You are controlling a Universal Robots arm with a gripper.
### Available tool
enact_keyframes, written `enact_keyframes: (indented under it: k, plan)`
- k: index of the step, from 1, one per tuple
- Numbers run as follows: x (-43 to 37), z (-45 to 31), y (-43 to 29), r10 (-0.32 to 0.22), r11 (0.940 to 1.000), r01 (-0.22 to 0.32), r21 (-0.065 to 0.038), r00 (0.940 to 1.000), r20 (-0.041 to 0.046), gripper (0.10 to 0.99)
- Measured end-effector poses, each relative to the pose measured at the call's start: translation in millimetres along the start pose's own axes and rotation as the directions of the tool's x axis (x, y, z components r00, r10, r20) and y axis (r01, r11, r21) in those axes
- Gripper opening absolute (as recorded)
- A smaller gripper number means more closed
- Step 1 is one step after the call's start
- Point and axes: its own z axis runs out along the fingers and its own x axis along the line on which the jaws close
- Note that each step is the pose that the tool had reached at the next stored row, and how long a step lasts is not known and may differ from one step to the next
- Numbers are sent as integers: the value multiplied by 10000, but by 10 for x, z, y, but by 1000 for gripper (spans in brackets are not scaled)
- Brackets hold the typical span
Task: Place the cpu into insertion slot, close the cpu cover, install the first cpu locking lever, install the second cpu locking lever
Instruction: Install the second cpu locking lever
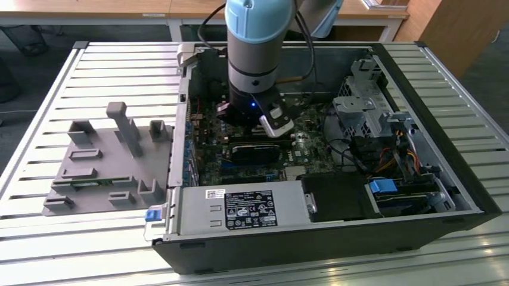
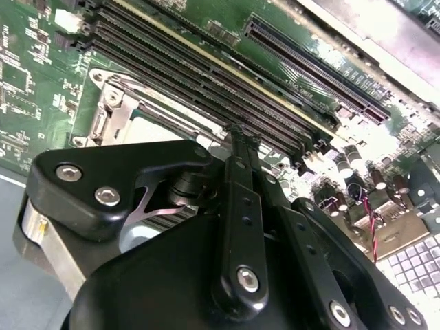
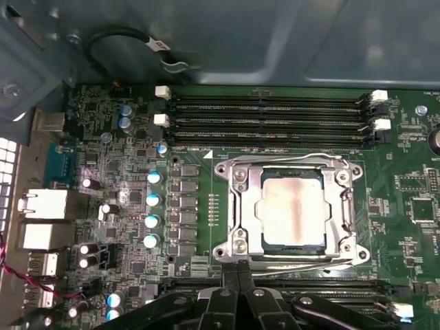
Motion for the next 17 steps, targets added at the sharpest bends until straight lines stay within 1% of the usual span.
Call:
enact_keyframes:
  k: [6,9,14,17]
  plan:
    - [3,53,-12,0,10000,0,-3,10000,-1,118]
    - [4,71,-16,2,10000,-2,-31,10000,-2,118]
    - [14,94,-20,1,9999,-1,-144,10000,-3,118]
    - [24,105,-23,2,9997,-2,-249,10000,-4,118]
